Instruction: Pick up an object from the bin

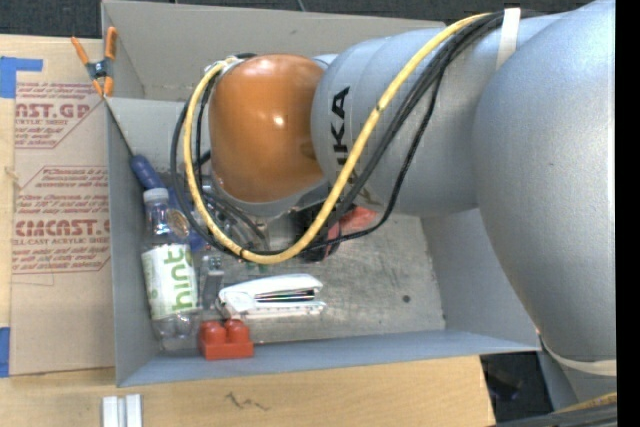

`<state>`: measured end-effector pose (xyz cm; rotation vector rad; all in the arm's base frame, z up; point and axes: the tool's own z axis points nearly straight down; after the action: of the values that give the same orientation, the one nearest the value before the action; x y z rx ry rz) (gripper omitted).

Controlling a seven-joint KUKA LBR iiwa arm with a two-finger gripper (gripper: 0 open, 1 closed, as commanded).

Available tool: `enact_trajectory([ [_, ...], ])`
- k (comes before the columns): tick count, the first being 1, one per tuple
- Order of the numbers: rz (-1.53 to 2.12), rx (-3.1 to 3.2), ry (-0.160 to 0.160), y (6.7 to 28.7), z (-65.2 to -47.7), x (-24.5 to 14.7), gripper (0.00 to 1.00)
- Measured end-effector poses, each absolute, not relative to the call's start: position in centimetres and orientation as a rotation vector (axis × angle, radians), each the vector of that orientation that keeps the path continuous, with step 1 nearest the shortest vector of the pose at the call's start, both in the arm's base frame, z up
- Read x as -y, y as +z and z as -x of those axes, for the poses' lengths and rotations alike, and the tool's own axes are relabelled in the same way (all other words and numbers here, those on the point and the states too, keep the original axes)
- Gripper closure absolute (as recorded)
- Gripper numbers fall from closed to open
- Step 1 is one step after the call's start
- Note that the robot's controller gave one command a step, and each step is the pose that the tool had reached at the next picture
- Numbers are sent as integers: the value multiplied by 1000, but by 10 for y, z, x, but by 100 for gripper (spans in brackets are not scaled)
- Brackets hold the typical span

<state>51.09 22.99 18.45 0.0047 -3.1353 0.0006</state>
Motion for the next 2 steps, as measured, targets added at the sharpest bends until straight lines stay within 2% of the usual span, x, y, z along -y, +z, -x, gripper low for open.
enact_trajectory([
  [1,0,3142,-2,188,-513,-229,100],
  [2,0,3142,-2,188,-513,-229,0],
])
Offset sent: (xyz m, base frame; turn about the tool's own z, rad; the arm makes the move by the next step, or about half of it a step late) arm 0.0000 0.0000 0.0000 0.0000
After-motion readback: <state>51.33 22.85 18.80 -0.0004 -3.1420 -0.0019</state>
